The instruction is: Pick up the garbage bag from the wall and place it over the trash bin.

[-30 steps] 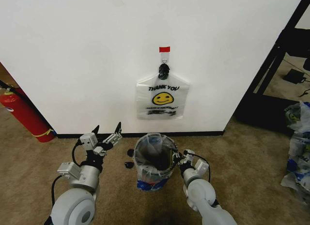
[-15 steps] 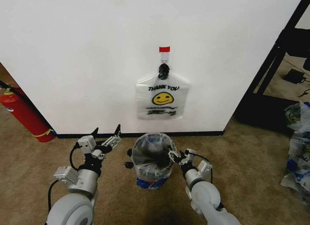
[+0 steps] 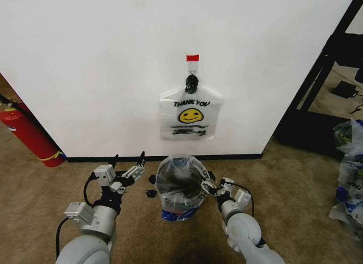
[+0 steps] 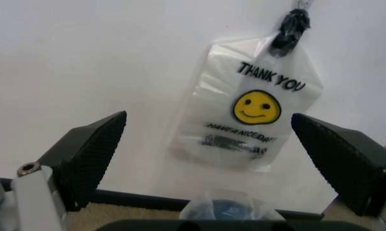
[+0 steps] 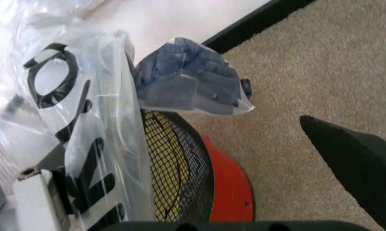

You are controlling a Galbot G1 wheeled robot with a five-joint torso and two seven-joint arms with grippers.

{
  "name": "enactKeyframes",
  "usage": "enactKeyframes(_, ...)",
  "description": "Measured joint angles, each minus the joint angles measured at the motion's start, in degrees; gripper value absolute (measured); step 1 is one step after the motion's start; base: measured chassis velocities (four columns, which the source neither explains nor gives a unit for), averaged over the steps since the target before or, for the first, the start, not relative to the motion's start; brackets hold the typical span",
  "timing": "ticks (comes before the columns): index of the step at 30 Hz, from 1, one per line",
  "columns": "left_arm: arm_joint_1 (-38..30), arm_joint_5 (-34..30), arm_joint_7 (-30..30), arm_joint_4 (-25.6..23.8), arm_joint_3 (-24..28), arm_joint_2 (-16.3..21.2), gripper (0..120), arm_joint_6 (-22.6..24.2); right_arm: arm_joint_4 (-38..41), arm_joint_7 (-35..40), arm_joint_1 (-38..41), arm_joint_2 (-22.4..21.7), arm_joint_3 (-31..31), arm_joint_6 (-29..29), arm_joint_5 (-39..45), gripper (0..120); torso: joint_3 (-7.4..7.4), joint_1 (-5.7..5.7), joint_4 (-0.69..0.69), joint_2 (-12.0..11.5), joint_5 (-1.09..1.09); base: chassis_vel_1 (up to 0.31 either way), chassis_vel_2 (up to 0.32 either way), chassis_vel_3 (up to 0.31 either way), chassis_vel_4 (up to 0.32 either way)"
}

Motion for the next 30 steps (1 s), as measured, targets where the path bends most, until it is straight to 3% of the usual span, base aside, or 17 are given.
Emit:
enactKeyframes(4, 0.5, 0.5, 0.0, -0.2, 0.2, 0.0, 100, 0.1, 0.1, -0.2, 0.0, 0.3, 0.3, 0.8, 0.6, 100, 0.00, 0.00, 0.02, 0.0, 0.00, 0.000, 0.000, 0.000, 0.000)
enactKeyframes(11, 0.3, 0.5, 0.0, -0.4, 0.1, 0.7, 100, 0.2, 2.5, -9.7, -2.4, -2.6, -0.2, 5.1, -4.5, 100, 0.00, 0.00, 0.00, 0.0, 0.00, 0.000, 0.000, 0.000, 0.000)
enactKeyframes(17, 0.1, 0.4, 0.0, -0.6, 0.1, 1.1, 100, 0.5, -3.1, -24.3, -2.3, -3.7, 0.6, 18.1, -11.9, 100, 0.00, 0.00, 0.00, 0.0, 0.01, 0.000, 0.000, 0.000, 0.000)
enactKeyframes(19, 0.3, 0.5, 0.0, -0.7, 0.1, 1.2, 100, 0.6, -3.7, -25.4, -2.2, -3.7, 0.7, 19.0, -12.6, 100, 0.00, 0.00, 0.01, 0.0, 0.01, 0.000, 0.000, 0.000, 0.000)
enactKeyframes(26, 0.7, 0.4, 0.4, -0.9, -0.2, 1.5, 100, 0.7, -9.9, -40.0, -1.0, -4.1, 3.1, 30.3, -31.7, 100, 0.00, 0.00, 0.00, 0.0, 0.00, 0.000, 0.000, 0.000, 0.000)
enactKeyframes(28, 0.7, 0.4, 0.4, -0.9, -0.2, 1.4, 100, 0.7, -10.1, -41.1, -1.0, -4.1, 3.2, 31.1, -32.5, 100, 0.00, 0.00, 0.00, 0.0, 0.00, 0.000, 0.000, 0.000, 0.000)
enactKeyframes(30, 0.8, 0.6, 0.4, -0.9, 0.0, 1.2, 100, 0.8, -11.2, -47.6, -0.6, -3.9, 4.2, 34.9, -35.1, 100, 0.00, 0.00, 0.00, 0.0, -0.01, 0.000, 0.000, 0.000, 0.000)
